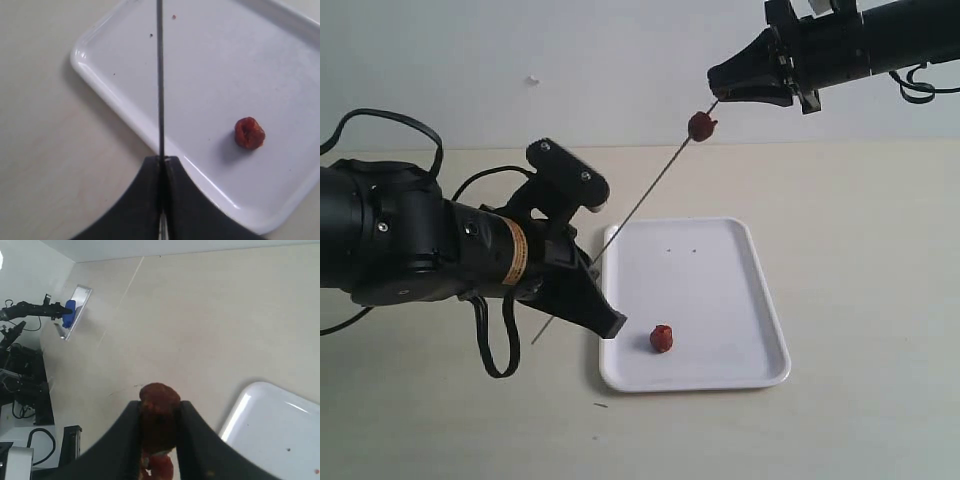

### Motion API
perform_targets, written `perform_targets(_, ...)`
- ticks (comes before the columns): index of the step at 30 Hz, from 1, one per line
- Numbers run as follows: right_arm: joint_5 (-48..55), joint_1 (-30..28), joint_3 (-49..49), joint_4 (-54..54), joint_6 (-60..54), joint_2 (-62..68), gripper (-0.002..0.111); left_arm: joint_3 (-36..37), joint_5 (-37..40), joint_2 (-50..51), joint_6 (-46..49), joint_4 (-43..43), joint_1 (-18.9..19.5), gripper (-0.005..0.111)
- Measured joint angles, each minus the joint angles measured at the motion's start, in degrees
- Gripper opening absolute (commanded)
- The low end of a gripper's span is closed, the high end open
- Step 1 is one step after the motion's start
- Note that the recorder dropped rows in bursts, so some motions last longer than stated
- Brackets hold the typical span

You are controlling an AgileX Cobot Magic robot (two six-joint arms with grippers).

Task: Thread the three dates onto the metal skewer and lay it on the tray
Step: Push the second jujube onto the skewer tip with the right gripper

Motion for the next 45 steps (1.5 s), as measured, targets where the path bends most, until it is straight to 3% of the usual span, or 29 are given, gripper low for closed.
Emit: perform_targets(45,0.0,0.13,0.0,0.05,3.83,0.0,0.022,0.0,-0.12,0.0,-1.09,0.0,0.0,0.0)
